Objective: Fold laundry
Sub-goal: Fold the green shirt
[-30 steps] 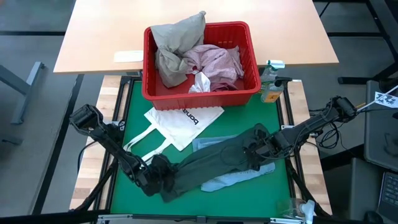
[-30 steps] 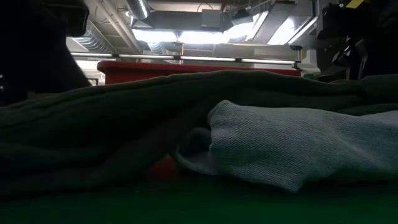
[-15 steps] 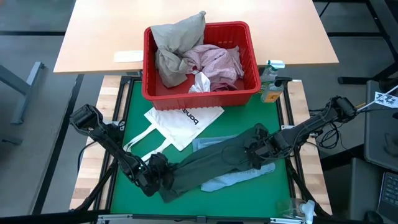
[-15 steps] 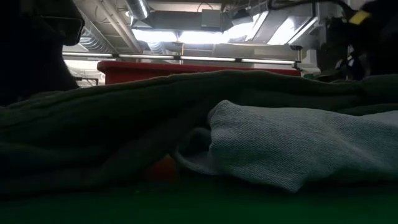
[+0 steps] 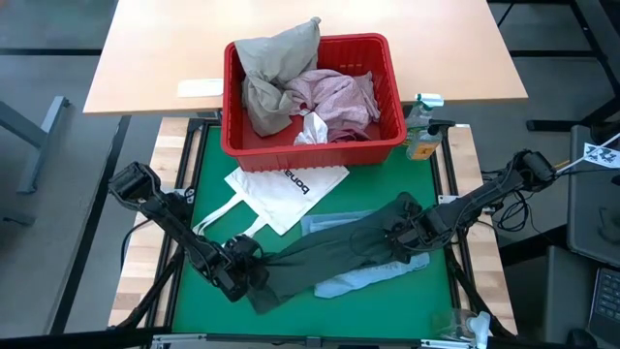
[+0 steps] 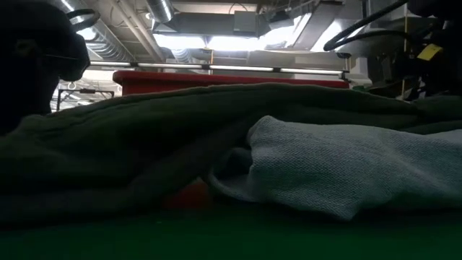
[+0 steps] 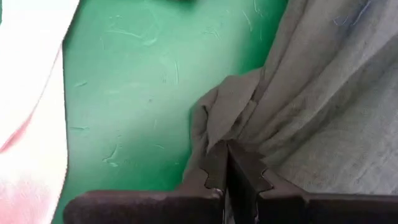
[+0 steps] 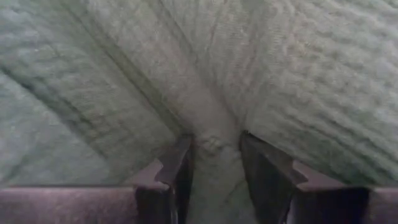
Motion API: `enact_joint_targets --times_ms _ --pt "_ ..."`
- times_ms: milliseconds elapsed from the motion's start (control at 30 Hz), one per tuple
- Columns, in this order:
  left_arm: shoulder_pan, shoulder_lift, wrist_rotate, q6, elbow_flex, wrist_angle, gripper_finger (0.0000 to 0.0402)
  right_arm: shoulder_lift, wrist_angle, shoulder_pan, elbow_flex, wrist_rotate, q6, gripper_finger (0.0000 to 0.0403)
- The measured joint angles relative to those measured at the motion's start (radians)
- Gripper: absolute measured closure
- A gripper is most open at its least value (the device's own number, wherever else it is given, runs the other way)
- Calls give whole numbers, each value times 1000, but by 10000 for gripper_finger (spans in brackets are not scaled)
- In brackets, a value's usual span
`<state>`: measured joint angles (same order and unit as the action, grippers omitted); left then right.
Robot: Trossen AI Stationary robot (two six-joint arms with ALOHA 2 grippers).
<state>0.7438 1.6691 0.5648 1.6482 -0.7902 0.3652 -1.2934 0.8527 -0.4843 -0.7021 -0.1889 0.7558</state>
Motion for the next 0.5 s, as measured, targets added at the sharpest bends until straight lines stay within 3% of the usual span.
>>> enact_joint_targets --times_ms 200,500 --pt "4 -29 -14 -1 0 -14 400 0 20 0 -36 9 -6 262" --pt "32 -210 -39 -60 0 -14 400 0 25 0 -139 18 -82 262"
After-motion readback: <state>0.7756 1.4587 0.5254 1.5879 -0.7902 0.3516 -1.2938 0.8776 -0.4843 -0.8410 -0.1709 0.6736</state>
